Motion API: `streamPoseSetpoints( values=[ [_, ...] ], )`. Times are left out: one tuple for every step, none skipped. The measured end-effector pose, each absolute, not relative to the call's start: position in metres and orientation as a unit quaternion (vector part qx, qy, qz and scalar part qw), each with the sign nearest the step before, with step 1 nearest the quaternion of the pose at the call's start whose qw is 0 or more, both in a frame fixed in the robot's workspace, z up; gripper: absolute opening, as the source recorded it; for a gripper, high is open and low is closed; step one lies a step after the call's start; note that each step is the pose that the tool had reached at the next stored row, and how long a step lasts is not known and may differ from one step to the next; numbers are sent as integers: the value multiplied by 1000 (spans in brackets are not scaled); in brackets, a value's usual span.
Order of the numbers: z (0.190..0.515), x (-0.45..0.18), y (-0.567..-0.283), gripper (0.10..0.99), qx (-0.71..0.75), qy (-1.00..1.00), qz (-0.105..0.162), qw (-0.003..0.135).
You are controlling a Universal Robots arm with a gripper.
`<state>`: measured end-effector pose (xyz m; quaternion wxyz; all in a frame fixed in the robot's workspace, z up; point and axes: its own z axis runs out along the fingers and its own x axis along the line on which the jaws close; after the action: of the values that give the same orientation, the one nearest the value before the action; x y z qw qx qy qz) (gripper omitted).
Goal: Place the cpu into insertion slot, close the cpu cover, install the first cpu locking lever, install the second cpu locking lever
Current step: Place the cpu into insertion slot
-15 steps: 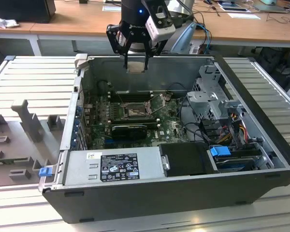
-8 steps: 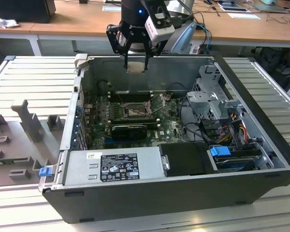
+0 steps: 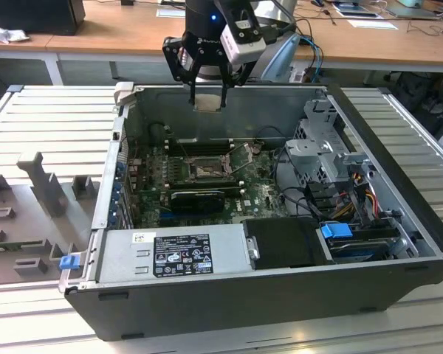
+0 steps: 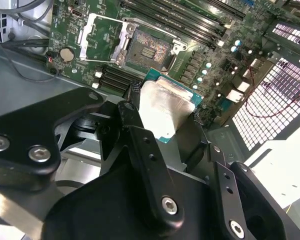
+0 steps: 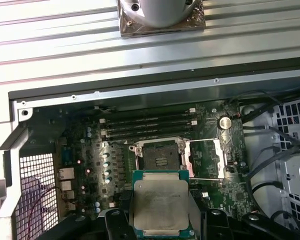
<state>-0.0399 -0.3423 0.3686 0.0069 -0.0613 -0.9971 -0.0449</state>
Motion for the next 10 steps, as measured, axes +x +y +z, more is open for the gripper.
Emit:
streamPoseSetpoints(
  values=[
    [369, -40, -342, 529, -64, -997, -45, 7],
    [369, -40, -342, 529, -67, -997, -45, 7],
    [369, -40, -342, 529, -69, -997, -45, 7],
    [369, -40, -342, 529, -70, -996, -45, 7],
    [369, -40, -342, 529, -71, -996, -45, 6],
    [369, -40, -342, 529, -73, -996, -45, 6],
    [369, -40, -342, 529, -74, -996, -45, 6],
    [369, -40, -342, 529, -75, -996, -45, 6],
    [369, -40, -342, 529, -76, -996, -45, 6],
    [369, -40, -342, 529, -77, -996, -45, 6]
  ],
)
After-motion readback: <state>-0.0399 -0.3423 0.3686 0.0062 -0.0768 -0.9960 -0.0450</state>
